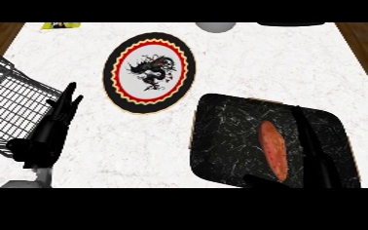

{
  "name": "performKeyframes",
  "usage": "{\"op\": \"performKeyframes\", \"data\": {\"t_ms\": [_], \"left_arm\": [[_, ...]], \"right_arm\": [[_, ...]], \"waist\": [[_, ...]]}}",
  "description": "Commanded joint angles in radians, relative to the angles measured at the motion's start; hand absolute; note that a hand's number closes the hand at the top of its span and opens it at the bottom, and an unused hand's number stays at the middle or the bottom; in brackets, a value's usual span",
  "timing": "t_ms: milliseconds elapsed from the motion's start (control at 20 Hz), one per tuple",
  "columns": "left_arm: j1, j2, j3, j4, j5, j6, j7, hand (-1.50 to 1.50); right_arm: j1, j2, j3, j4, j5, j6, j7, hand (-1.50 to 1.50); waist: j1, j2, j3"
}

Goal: Pick the sweet potato from the tray and place it in the plate

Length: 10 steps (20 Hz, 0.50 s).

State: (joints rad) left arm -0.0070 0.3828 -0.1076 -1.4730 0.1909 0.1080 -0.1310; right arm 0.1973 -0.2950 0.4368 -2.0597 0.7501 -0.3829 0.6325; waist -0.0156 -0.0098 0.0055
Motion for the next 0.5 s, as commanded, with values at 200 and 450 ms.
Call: {"op": "performKeyframes", "data": {"t_ms": [200, 450], "left_arm": [[-0.033, 0.000, 0.013, 0.078, 0.004, -0.038, 0.021, 0.00], [-0.008, -0.035, 0.003, 0.091, -0.013, -0.038, -0.008, 0.00]], "right_arm": [[-0.052, -0.083, -0.020, -0.168, -0.048, 0.381, 0.364, -1.50], [-0.099, -0.062, -0.033, -0.180, -0.087, 0.489, 0.498, -1.50]], "waist": [[0.014, 0.012, -0.008], [0.019, 0.011, -0.007]]}}
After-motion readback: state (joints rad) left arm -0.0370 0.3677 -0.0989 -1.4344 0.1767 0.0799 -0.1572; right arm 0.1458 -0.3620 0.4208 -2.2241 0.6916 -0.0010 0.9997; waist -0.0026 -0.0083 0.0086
